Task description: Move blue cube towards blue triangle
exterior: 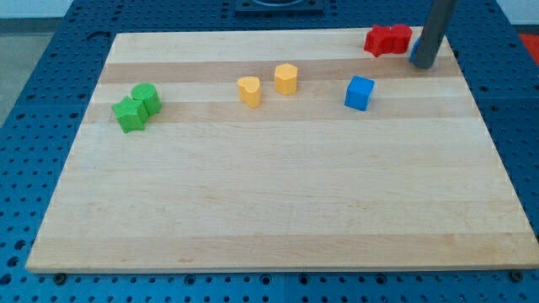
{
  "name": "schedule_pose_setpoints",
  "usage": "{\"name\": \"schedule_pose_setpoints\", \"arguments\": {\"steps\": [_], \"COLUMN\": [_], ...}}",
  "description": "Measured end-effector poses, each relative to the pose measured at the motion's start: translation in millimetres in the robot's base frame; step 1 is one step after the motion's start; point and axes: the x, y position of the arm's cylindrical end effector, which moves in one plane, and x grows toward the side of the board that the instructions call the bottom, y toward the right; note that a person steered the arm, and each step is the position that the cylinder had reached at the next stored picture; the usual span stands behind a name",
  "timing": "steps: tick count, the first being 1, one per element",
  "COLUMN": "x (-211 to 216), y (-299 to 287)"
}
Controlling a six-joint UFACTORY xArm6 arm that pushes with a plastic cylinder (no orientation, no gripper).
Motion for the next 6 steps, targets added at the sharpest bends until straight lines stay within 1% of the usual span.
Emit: {"name": "schedule_pose_setpoints", "arguments": {"steps": [1,2,3,4,5,6], "x": [-6,16,50,95,121,116], "y": [-5,5,52,45,-14,-61]}}
